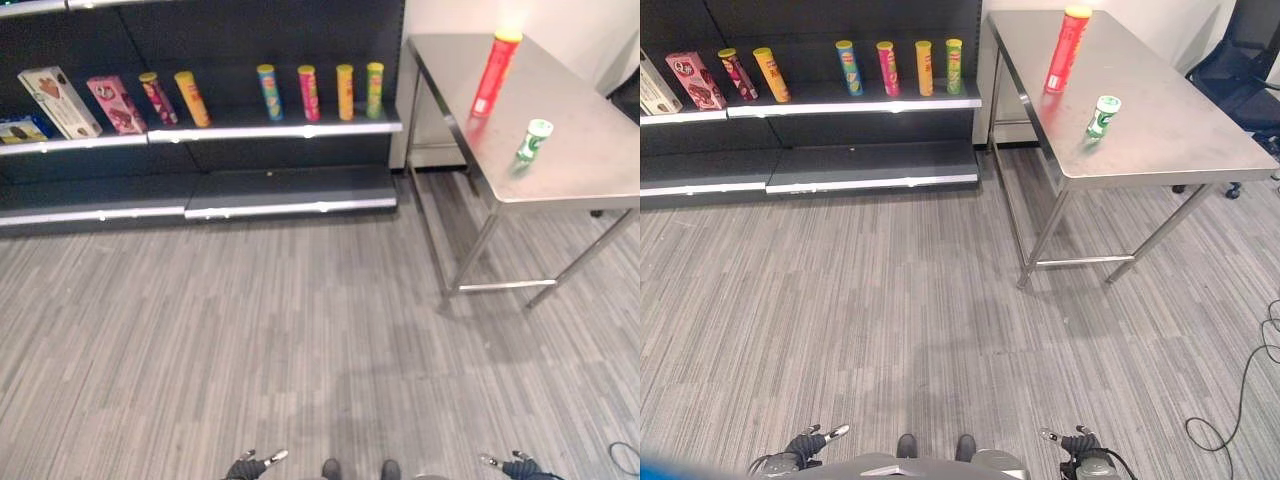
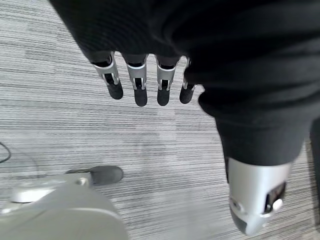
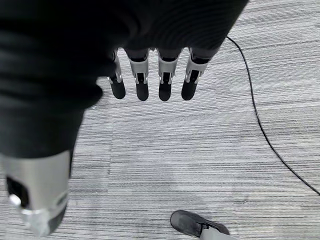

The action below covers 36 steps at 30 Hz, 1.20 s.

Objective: Put the goods on the table back onto the shelves and tidy them up.

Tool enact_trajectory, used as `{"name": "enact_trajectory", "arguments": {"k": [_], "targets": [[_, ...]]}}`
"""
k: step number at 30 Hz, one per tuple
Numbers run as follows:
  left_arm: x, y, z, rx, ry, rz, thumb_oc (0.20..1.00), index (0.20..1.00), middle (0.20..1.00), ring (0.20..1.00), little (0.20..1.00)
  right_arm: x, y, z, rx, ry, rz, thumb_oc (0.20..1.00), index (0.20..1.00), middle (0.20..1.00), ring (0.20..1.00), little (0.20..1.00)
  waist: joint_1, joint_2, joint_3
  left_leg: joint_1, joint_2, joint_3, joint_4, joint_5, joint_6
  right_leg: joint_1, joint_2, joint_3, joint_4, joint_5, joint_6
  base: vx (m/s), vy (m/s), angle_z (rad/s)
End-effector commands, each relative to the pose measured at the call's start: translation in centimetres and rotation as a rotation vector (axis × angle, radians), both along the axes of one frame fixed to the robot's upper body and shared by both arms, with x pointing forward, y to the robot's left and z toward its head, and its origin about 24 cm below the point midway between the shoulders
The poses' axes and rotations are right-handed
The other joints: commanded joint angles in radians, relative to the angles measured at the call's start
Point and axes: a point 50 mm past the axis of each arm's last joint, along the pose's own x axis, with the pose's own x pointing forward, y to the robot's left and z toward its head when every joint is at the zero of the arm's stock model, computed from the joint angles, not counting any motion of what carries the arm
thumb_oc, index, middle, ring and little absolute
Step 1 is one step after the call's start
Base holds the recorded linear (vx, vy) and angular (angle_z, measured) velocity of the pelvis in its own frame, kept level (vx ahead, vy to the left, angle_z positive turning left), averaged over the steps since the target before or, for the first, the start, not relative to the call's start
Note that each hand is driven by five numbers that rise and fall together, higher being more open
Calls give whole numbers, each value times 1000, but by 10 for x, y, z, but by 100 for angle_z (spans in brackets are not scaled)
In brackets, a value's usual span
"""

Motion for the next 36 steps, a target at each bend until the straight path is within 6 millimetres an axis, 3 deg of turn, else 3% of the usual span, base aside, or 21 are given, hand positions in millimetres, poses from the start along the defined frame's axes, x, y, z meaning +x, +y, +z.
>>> {"name": "enact_trajectory", "arguments": {"k": [1,14,23,27,28,30,32,33,34,35,36], "targets": [[10,4,2,4,-10,-6,1000,1000,1000,1000,1000,9,-7,4,-30,-13,16,1000,1000,1000,1000,1000,-2,-15,-13,35,-2,37,5,-111,-13,10,-44,5,12,-126,79,0,0,0],[9,6,2,32,2,-43,1000,1000,1000,1000,1000,19,-4,6,-37,-18,99,1000,1000,1000,1000,1000,7,-3,-14,29,-20,21,5,-117,2,3,-55,20,12,-111,85,-9,42,-2],[16,11,5,42,-22,-41,1000,1000,1000,1000,1000,27,-3,7,-39,-22,123,1000,1000,1000,1000,1000,20,-4,-3,2,-44,26,5,-124,40,-36,-75,51,12,-73,108,-6,131,-10],[24,16,9,51,-49,-31,1000,1000,1000,1000,1000,35,-4,10,-42,-39,124,1000,1000,1000,1000,1000,30,3,16,-11,-57,22,5,-127,71,-121,-93,67,143,-93,127,2,188,-19],[27,17,11,49,-60,-26,1000,1000,1000,1000,1000,39,-3,12,-39,-54,125,1000,1000,1000,1000,1000,32,9,32,-4,-64,23,5,-133,85,-177,-102,65,259,-102,139,23,158,-17],[27,18,11,50,-60,-31,1000,1000,1000,1000,1000,41,-5,13,-37,-66,116,1000,1000,1000,1000,1000,29,14,51,13,-72,29,5,-140,98,-235,-121,57,394,-82,159,52,171,-32],[27,17,11,50,-58,-36,1000,1000,1000,1000,1000,42,-5,14,-28,-80,98,1000,1000,1000,1000,1000,24,17,61,30,-77,31,5,-150,103,-305,-124,66,482,-57,152,88,104,-28],[28,16,11,48,-60,-42,1000,1000,1000,1000,1000,42,-5,14,-26,-83,92,1000,1000,1000,1000,1000,21,21,63,37,-77,30,5,-155,102,-328,-115,72,476,-56,145,165,63,3],[34,14,12,46,-74,-59,1000,1000,1000,1000,1000,43,-7,15,-31,-91,83,1000,1000,1000,1000,1000,14,28,70,47,-77,23,5,-164,96,-351,-92,79,384,-47,138,232,3,6],[40,11,13,42,-89,-75,1000,1000,1000,1000,1000,43,-9,15,-35,-88,78,1000,1000,1000,1000,1000,1,30,84,66,-79,10,5,-174,90,-358,-62,96,240,1,148,273,-35,5],[42,11,14,42,-94,-79,1000,1000,1000,1000,1000,43,-9,15,-37,-85,78,1000,1000,1000,1000,1000,1,25,85,72,-83,8,5,-177,87,-366,-54,106,183,14,156,181,-46,5]]}}
